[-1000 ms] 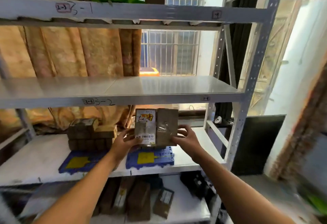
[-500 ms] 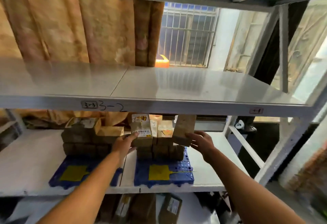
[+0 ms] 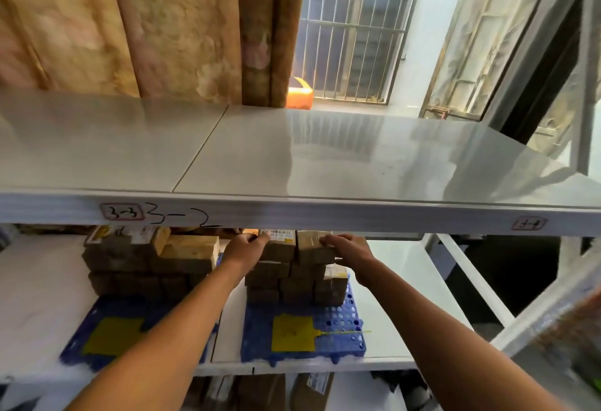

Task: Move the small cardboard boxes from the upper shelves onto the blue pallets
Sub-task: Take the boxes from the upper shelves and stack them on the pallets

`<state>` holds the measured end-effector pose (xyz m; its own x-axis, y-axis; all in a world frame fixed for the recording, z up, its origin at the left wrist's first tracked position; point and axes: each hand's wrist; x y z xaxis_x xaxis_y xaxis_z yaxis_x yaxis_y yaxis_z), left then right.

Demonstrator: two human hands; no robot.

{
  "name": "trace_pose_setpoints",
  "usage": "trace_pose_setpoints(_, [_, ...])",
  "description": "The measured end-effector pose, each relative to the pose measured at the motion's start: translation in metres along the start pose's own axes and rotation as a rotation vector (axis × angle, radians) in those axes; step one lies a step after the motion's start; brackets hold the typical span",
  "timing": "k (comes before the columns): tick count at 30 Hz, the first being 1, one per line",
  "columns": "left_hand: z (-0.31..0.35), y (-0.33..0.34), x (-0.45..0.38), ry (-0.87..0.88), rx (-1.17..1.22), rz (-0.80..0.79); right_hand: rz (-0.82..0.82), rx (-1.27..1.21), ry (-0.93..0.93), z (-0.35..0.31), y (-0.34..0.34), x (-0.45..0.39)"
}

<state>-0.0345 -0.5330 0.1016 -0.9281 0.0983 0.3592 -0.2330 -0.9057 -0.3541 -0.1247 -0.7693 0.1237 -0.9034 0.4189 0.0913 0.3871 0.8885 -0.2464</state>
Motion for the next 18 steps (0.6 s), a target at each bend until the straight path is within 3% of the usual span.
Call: trace_pose_setpoints(18, [-0.009, 0.0, -0.007, 0.021, 0.041, -0.046, -0.033, 0.137, -0.155, 0.023, -0.003, -0.008])
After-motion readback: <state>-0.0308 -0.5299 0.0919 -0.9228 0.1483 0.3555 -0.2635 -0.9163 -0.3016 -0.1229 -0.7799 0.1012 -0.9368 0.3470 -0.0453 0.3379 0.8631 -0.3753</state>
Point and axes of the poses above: each hand's wrist, its own x-axis away from the middle knuckle, its own y-axis out of the palm, z = x × y, and after that the axes turned 10 degrees about -y, right-handed
